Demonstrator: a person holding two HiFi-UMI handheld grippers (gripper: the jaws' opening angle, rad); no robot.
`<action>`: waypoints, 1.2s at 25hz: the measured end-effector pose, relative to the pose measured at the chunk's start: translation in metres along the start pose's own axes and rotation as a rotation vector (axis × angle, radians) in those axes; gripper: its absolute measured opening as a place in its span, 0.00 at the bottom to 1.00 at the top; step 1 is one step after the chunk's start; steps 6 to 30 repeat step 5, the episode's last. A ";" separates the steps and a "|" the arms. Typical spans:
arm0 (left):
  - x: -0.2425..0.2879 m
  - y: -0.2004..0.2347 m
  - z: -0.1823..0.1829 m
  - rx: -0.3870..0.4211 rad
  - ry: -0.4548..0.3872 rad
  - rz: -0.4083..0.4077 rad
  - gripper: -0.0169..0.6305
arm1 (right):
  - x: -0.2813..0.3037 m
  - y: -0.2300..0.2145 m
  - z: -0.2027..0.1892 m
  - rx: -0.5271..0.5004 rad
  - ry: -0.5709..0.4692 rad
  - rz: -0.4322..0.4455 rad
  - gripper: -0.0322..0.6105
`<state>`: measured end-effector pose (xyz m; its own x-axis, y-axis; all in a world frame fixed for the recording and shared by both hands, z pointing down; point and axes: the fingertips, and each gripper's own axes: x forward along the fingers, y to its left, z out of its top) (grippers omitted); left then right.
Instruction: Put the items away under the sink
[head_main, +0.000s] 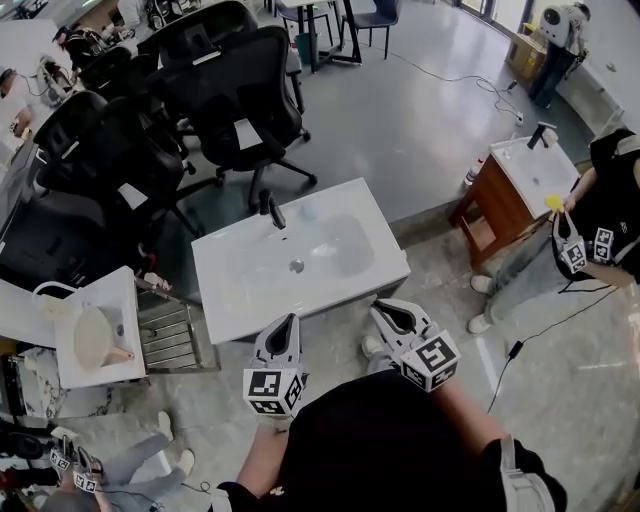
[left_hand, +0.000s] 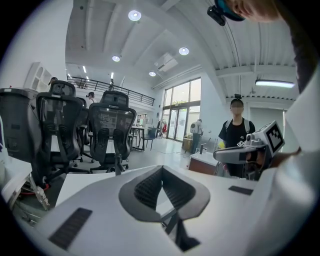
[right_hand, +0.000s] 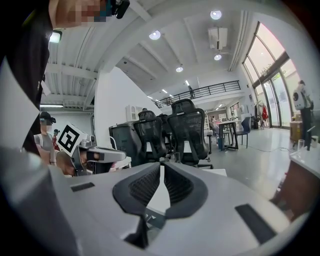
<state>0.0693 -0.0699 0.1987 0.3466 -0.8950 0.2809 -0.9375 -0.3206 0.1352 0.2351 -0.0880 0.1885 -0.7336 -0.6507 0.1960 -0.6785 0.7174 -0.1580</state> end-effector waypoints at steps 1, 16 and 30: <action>-0.001 0.001 -0.001 0.000 0.001 0.004 0.06 | 0.000 0.000 -0.001 0.001 0.000 0.001 0.12; -0.002 0.003 -0.003 0.001 0.005 0.019 0.06 | 0.000 -0.002 -0.002 0.005 -0.003 0.005 0.12; -0.002 0.003 -0.003 0.001 0.005 0.019 0.06 | 0.000 -0.002 -0.002 0.005 -0.003 0.005 0.12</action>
